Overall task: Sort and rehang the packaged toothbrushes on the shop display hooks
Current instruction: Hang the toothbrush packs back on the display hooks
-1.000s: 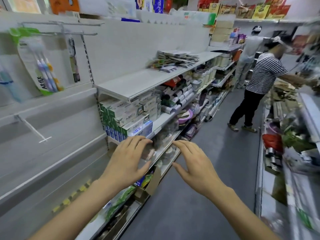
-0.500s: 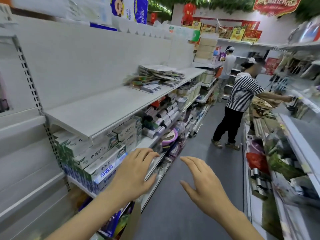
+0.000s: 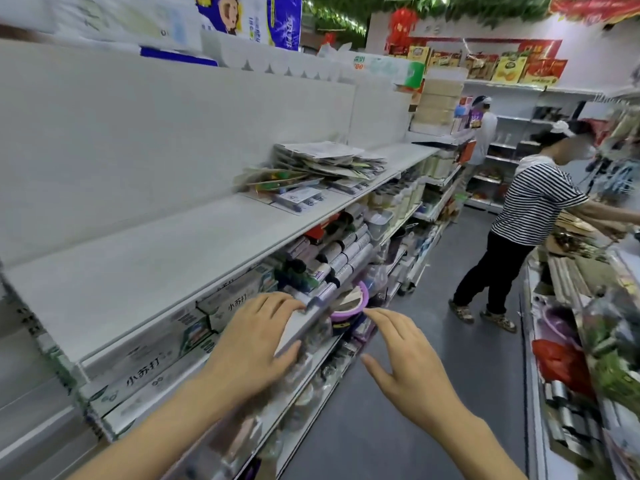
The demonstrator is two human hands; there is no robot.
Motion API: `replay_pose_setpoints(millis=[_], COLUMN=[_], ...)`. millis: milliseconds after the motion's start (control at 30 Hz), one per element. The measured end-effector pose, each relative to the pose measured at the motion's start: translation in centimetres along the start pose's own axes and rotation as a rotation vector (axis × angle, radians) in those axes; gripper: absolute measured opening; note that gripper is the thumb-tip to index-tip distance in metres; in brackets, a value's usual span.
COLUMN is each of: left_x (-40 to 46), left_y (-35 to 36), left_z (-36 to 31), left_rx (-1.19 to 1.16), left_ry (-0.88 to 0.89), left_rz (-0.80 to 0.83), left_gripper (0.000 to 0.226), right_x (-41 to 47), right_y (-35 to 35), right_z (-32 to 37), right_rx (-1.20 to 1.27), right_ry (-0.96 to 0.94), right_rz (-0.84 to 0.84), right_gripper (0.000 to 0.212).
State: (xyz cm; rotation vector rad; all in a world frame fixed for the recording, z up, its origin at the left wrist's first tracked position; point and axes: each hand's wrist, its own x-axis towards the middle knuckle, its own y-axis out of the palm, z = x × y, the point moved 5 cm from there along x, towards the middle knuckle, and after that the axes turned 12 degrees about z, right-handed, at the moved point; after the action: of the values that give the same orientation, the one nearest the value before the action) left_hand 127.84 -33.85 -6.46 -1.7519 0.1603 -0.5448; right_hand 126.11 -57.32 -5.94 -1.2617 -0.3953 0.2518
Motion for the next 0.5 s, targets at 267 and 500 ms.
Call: replay_pose_setpoints(millis=[267, 500], left_x=[10.3, 17.5], left_y=[2.5, 1.6], left_z=[0.6, 0.6], left_rx=[0.052, 0.098], left_ry=[-0.164, -0.297], left_rz=[0.010, -0.072], left_gripper=[0.051, 0.050], right_x=[10.8, 19.0], right_y=[-1.1, -3.0], right_z=[-10.3, -16.4], right_rx=[0.032, 0.042], right_ry=[-0.166, -0.335], right_rz=[0.028, 0.049], right_gripper=[0.064, 0.062])
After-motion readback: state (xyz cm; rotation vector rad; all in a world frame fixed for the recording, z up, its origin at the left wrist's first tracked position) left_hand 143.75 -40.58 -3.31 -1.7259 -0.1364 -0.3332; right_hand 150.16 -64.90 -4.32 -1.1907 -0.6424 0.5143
